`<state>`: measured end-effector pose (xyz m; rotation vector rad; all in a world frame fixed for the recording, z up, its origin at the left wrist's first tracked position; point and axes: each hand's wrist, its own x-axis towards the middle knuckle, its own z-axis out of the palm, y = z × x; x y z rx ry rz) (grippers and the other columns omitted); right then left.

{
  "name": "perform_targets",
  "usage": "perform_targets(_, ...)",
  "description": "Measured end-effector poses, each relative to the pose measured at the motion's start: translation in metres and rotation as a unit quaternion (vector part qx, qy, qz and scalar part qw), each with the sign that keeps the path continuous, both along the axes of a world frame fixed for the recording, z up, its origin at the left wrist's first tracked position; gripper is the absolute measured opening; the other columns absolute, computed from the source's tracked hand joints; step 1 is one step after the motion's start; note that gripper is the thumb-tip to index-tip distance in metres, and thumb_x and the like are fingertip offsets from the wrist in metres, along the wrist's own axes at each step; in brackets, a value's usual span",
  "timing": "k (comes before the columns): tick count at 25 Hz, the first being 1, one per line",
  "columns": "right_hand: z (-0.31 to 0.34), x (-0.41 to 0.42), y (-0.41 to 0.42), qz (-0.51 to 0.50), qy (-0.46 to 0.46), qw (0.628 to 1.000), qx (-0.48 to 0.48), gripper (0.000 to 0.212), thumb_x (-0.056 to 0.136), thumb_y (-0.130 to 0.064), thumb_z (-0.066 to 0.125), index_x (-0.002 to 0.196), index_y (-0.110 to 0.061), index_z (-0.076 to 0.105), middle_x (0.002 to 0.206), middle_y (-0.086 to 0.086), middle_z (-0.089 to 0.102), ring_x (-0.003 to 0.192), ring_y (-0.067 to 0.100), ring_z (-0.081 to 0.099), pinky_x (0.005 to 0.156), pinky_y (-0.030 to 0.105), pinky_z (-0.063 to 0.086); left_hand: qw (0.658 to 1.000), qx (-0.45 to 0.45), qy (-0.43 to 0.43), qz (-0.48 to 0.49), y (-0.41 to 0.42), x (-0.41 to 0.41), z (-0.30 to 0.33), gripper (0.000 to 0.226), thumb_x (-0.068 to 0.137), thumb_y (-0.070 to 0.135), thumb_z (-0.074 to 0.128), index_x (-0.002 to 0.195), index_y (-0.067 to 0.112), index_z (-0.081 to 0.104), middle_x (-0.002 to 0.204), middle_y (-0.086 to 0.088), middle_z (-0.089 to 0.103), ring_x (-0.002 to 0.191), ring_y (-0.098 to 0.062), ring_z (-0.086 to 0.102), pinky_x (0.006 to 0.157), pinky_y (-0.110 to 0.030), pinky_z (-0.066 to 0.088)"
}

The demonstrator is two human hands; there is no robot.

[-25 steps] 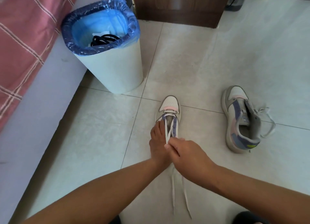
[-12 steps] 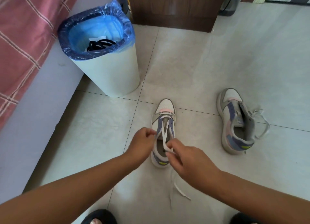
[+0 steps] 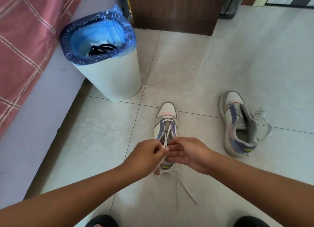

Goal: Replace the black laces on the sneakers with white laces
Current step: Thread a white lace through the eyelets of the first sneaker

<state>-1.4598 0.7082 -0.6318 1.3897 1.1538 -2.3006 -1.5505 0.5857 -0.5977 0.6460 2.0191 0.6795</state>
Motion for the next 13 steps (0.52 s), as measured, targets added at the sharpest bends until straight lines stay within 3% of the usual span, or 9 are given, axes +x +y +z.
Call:
perform_targets(2,0.001,-0.008,-0.001,0.0,0.026,0.994,-0.103,0.029,0.099,-0.027,0.043,0.094,-0.004,0.06,0.079,0.009,0.065,0.062,0.019,0.063,0.063,0.031,0.055,0.996,0.017,0.035,-0.078,-0.003,0.004,0.008,0.028,0.096,0.03,0.05,0.076,0.011,0.057,0.064,-0.002,0.064,0.052,-0.015,0.065,0.057,-0.023,0.048)
perform_targets(3,-0.001,-0.01,-0.001,0.003,0.026,0.993,-0.117,0.031,0.099,-0.031,0.045,0.093,-0.006,0.061,0.077,0.008,0.064,0.058,0.017,0.062,0.059,0.029,0.054,0.987,0.014,0.093,-0.132,-0.003,0.004,0.01,0.029,0.097,0.033,0.047,0.079,0.011,0.056,0.071,-0.003,0.065,0.058,-0.016,0.064,0.06,-0.026,0.047)
perform_targets(5,-0.006,-0.012,0.003,-0.017,0.016,0.993,-0.111,0.032,0.096,-0.037,0.049,0.088,-0.008,0.062,0.071,0.004,0.058,0.054,0.013,0.056,0.055,0.025,0.052,0.939,-0.012,0.25,-0.234,-0.004,-0.001,0.015,0.028,0.099,0.038,0.037,0.085,0.017,0.048,0.078,0.002,0.057,0.07,-0.015,0.054,0.062,-0.026,0.037)
perform_targets(6,-0.008,-0.011,0.007,-0.035,0.014,0.994,-0.107,0.031,0.095,-0.036,0.05,0.087,-0.009,0.061,0.066,0.002,0.054,0.051,0.012,0.051,0.052,0.024,0.051,0.924,-0.011,0.289,-0.249,-0.006,-0.004,0.017,0.026,0.1,0.04,0.034,0.086,0.021,0.045,0.076,0.005,0.049,0.071,-0.014,0.049,0.062,-0.025,0.032)
perform_targets(9,-0.007,-0.006,0.017,-0.06,0.015,0.994,-0.091,0.022,0.099,-0.023,0.046,0.088,-0.009,0.058,0.055,-0.001,0.041,0.046,0.008,0.035,0.043,0.017,0.038,0.939,0.017,0.258,-0.225,-0.009,-0.012,0.026,0.026,0.099,0.041,0.036,0.082,0.023,0.044,0.061,0.006,0.04,0.061,-0.012,0.041,0.057,-0.026,0.029)
perform_targets(13,-0.001,0.008,0.033,-0.009,0.011,1.0,0.024,0.024,0.1,-0.02,0.043,0.089,-0.005,0.058,0.05,-0.001,0.04,0.04,0.008,0.027,0.038,0.018,0.025,0.908,-0.01,0.384,-0.168,-0.017,-0.056,0.018,0.026,0.099,0.04,0.036,0.079,0.024,0.041,0.059,0.006,0.038,0.064,-0.018,0.042,0.053,-0.028,0.029)
